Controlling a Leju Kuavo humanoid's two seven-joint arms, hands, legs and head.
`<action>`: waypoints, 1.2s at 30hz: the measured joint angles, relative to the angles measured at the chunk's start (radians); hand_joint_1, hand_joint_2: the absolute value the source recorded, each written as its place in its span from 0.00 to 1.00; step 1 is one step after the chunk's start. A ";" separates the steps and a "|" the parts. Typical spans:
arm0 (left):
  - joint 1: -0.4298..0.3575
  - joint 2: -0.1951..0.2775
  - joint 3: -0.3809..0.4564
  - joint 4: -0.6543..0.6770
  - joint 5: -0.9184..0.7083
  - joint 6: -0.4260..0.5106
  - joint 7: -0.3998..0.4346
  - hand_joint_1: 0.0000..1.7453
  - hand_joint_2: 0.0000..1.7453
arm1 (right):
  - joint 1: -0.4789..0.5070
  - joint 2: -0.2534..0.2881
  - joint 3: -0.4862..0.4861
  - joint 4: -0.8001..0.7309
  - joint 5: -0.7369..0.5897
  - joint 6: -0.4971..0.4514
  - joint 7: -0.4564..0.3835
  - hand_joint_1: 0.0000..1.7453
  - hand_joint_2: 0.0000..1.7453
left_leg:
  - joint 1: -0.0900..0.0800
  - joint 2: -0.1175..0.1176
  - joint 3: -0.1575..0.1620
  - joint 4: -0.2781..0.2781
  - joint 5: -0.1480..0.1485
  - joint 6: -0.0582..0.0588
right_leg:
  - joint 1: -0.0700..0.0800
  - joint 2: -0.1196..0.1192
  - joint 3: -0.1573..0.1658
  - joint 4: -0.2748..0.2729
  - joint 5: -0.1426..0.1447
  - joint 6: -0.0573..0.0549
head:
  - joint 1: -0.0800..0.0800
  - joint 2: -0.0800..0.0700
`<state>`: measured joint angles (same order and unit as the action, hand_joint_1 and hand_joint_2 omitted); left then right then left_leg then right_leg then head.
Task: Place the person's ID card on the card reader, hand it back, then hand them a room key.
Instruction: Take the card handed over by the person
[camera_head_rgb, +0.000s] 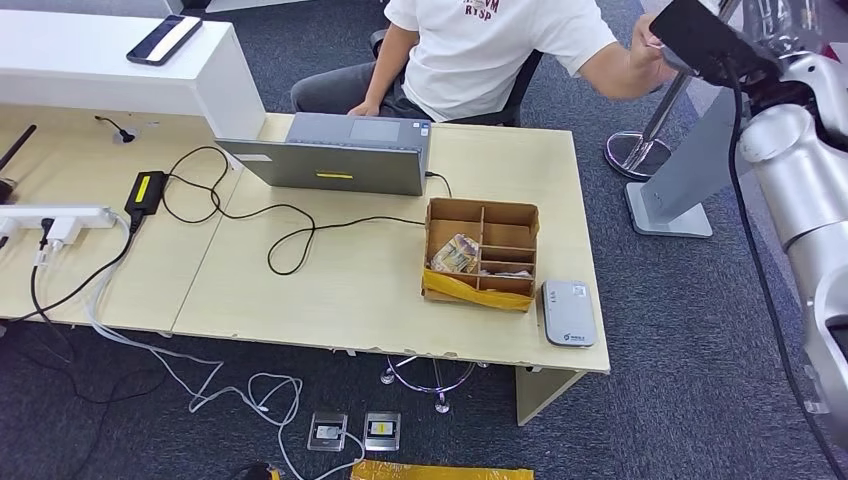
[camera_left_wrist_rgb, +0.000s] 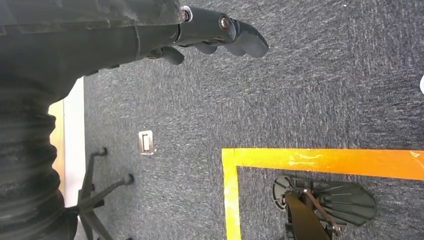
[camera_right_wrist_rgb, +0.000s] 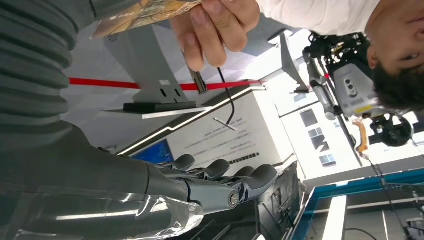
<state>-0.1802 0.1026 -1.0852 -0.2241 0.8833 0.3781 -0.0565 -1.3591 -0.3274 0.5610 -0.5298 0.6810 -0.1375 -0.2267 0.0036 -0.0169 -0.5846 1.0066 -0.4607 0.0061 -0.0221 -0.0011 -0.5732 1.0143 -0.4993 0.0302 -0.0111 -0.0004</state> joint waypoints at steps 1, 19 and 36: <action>0.000 0.000 0.000 0.000 0.004 0.001 0.002 0.00 1.00 | 0.009 0.006 0.005 -0.011 -0.004 0.002 0.003 0.00 1.00 | 0.000 0.000 0.000 0.000 0.000 0.000 | 0.000 0.000 0.000 0.000 0.000 0.000 | 0.000 0.000; 0.002 0.000 0.001 0.000 0.047 0.008 0.038 0.00 1.00 | 0.050 0.061 0.095 -0.061 -0.020 0.052 0.007 0.99 1.00 | 0.000 0.000 0.000 0.000 0.000 0.000 | 0.000 0.000 0.000 0.000 0.000 0.000 | 0.000 0.000; 0.004 0.000 0.001 0.000 0.059 0.016 0.043 0.00 1.00 | 0.051 0.063 0.112 -0.061 -0.029 0.068 0.007 0.95 1.00 | 0.000 0.000 0.000 0.000 0.000 0.000 | 0.000 0.000 0.000 0.000 0.000 0.000 | 0.000 0.000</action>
<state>-0.1760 0.1026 -1.0845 -0.2239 0.9419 0.3937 -0.0134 -1.3080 -0.2647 0.6729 -0.5913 0.6523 -0.0694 -0.2197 0.0035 -0.0166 -0.5844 1.0067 -0.4607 0.0059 -0.0221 -0.0008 -0.5735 1.0141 -0.4992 0.0302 -0.0110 -0.0003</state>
